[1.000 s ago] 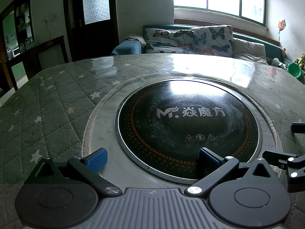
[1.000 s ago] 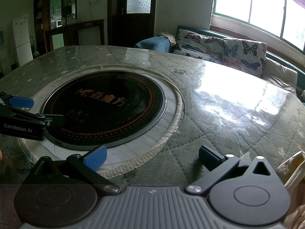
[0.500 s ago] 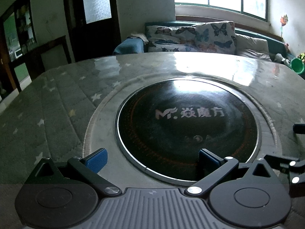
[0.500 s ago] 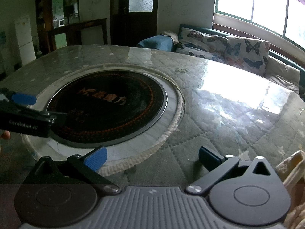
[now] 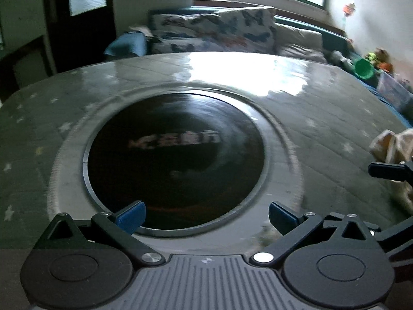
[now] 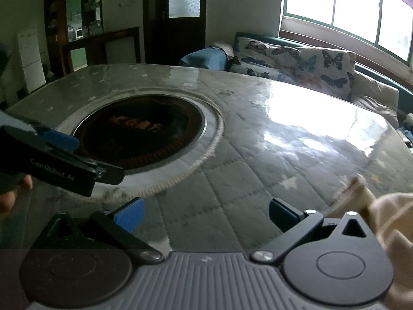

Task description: Fold clothes

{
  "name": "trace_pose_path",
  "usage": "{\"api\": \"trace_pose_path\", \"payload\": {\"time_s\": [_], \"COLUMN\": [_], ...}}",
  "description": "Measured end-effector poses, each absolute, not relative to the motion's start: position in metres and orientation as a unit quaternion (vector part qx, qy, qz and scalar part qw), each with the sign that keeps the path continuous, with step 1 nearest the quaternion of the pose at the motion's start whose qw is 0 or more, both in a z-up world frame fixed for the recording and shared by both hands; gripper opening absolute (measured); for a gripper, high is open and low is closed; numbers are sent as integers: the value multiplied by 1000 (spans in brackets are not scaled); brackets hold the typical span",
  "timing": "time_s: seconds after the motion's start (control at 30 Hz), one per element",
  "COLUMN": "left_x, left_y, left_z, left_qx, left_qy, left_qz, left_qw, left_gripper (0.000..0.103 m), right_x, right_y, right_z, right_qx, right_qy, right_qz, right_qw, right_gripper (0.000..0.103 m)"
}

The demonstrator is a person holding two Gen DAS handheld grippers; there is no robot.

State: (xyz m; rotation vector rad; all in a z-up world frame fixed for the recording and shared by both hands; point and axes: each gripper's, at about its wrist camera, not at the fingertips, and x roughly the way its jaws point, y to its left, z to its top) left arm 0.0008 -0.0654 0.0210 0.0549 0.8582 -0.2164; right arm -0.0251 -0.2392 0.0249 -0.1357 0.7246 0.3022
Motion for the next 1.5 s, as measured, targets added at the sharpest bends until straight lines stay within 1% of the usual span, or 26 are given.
{"api": "trace_pose_path", "payload": {"time_s": [0.33, 0.6, 0.93, 1.5], "left_x": [-3, -10, -18, -33], "left_y": [-108, -150, -204, -240], "left_z": [34, 42, 49, 47], "left_qx": [26, 62, 109, 161], "left_qy": [436, 437, 435, 440], "left_qz": [-193, -253, -309, -328], "left_qw": [879, 861, 839, 820], "left_gripper": [103, 103, 103, 103], "right_x": [-72, -102, -117, -137], "right_y": [-275, -291, -322, -350], "right_z": [40, 44, 50, 42], "right_qx": [-46, -65, -20, 21], "right_qy": [353, 343, 349, 369], "right_qz": [128, 92, 51, -20], "right_qw": [926, 933, 936, 929], "right_gripper": [103, 103, 103, 102]}}
